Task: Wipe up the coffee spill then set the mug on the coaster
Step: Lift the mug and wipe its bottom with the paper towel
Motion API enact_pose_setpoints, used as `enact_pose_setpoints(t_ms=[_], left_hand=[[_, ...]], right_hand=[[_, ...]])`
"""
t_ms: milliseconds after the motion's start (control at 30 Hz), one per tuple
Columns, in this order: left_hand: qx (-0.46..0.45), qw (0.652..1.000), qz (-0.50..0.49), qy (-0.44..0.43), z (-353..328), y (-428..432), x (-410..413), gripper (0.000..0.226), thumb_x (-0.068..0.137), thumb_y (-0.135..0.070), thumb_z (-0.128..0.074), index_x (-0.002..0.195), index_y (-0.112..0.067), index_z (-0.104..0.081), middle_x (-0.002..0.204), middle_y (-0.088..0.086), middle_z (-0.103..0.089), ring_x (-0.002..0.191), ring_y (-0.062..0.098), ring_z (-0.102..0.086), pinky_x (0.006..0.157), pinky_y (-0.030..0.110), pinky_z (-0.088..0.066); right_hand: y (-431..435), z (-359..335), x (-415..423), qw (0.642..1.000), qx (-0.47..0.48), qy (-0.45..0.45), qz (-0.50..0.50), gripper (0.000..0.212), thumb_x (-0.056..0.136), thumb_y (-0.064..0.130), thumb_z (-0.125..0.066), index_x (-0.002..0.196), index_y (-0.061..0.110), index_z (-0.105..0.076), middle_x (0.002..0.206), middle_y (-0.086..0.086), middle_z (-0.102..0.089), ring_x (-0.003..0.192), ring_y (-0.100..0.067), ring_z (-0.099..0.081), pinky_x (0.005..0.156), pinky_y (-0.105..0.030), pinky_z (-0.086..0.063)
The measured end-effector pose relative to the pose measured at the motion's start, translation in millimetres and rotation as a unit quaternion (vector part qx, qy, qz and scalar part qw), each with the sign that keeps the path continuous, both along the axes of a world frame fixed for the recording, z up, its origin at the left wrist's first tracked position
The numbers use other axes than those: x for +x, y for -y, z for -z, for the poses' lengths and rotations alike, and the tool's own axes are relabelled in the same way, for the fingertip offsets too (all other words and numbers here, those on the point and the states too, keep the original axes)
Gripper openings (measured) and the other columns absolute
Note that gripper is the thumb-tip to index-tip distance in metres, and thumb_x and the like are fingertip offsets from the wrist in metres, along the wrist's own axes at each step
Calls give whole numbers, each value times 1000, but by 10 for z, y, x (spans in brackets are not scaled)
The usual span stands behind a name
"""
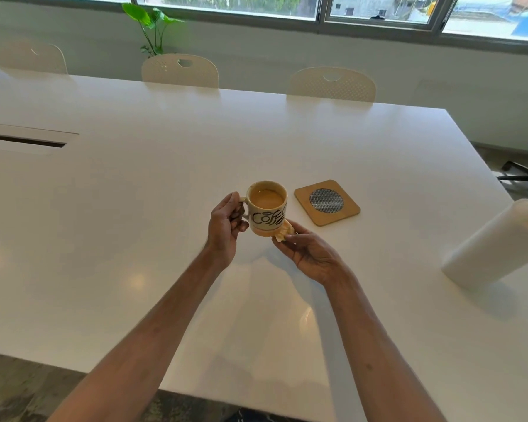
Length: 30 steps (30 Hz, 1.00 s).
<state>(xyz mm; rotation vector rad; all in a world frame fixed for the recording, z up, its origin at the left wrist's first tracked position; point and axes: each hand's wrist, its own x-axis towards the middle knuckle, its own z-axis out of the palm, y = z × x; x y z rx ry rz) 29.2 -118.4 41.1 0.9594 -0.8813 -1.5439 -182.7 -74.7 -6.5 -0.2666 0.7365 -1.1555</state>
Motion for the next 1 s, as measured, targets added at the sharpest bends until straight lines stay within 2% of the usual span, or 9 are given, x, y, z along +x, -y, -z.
enact_pose_setpoints(t_ms=[133, 600, 800, 900, 1000], left_hand=[[-1, 1000, 1, -1, 2, 23, -48, 38, 116, -27, -51, 78, -23, -57, 67, -7, -40, 58, 6, -39, 54, 20, -40], [2, 1000, 3, -8, 17, 72, -96, 33, 116, -26, -51, 84, -20, -58, 68, -7, -42, 60, 6, -41, 55, 21, -40], [8, 1000, 4, -21, 50, 85, -72, 36, 115, -26, -52, 80, -21, -61, 67, -7, -43, 58, 5, -40, 54, 20, -39], [12, 1000, 5, -21, 80, 98, -59, 36, 115, -26, -52, 80, -21, -59, 66, -8, -42, 58, 6, -40, 53, 20, -39], [13, 1000, 5, -21, 108, 112, -50, 35, 115, -26, -51, 81, -22, -58, 66, -8, -41, 58, 6, -39, 54, 20, -39]], right_hand=[[-59, -7, 47, 1000, 9, -20, 0, 48, 100, -17, -54, 142, 2, -66, 138, -26, -72, 125, -37, -74, 97, -43, -66], [-152, -5, 284, 998, -10, -15, -65, 49, 103, -15, -51, 149, 1, -60, 147, -25, -67, 136, -37, -67, 112, -44, -57], [-174, 0, 218, 983, -5, -136, -122, 45, 100, -14, -53, 138, 3, -70, 136, -24, -73, 128, -39, -72, 105, -47, -62], [-181, -34, 132, 976, -9, -189, -110, 40, 99, -11, -58, 135, 3, -71, 131, -22, -76, 124, -37, -74, 104, -45, -63], [-182, -66, 69, 977, 4, -198, -74, 34, 102, -4, -65, 135, -1, -68, 126, -23, -78, 120, -37, -77, 97, -40, -66]])
